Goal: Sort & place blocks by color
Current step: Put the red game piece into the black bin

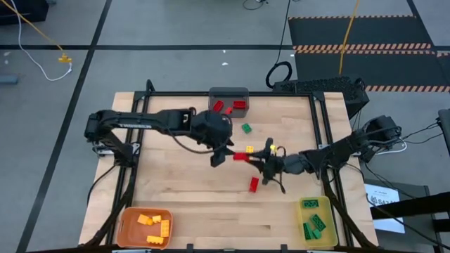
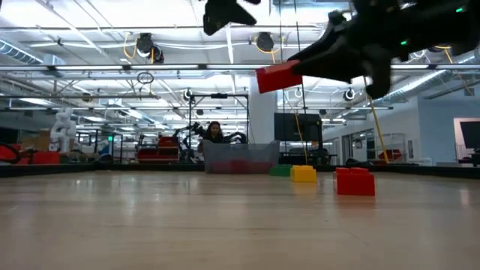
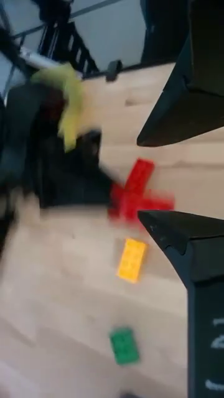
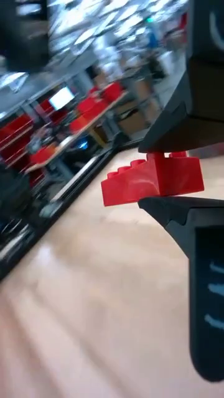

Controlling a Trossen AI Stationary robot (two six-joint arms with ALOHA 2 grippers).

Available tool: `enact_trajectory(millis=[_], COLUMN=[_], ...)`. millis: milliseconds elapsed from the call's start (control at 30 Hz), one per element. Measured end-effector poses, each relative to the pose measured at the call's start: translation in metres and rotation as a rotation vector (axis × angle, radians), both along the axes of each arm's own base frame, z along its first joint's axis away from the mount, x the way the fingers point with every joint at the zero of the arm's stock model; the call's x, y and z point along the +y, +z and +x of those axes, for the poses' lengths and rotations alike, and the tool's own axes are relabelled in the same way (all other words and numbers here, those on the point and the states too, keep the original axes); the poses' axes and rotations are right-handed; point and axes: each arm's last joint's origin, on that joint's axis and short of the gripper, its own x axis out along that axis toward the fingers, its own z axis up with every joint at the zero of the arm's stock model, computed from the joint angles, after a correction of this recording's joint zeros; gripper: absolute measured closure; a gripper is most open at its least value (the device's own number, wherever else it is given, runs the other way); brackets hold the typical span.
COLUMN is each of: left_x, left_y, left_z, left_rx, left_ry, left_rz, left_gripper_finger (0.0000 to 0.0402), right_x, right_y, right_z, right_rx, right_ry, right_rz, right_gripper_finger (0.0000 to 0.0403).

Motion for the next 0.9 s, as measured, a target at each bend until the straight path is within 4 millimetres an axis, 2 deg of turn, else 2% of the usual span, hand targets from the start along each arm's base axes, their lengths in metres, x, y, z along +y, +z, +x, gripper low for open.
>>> enact_trajectory(millis=[200, 333, 467, 533, 767, 900], left_x=[-0.031, -0.053, -0.071, -0.078, -0.099, -0.112], left_y=[0.004, 0.002, 0.002, 0.002, 0.001, -0.008], left_z=[-0.002, -0.003, -0.005, -0.007, -0.01, -0.001], left_rx=[-0.026, -0.024, -0.039, -0.044, -0.067, -0.104], left_ry=[-0.053, -0.039, -0.01, 0.002, 0.057, 0.078], left_rz=[0.029, 0.076, 0.145, 0.174, 0.254, 0.296], left_gripper_finger=[0.0224, 0.0224, 0.0224, 0.0224, 0.0224, 0.0224], right_x=[-0.048, -0.076, -0.105, -0.121, -0.165, -0.184], right_y=[0.008, 0.027, 0.05, 0.054, 0.044, 0.032], right_z=[0.013, 0.025, 0.035, 0.038, 0.038, 0.036], right_rx=[-0.064, -0.111, -0.1, -0.085, -0.022, 0.003], right_ry=[-0.129, -0.192, -0.253, -0.281, -0.352, -0.42], right_rz=[0.127, 0.152, 0.16, 0.199, 0.269, 0.288], right_gripper_finger=[0.0329, 0.0329, 0.0329, 0.0329, 0.0329, 0.0329])
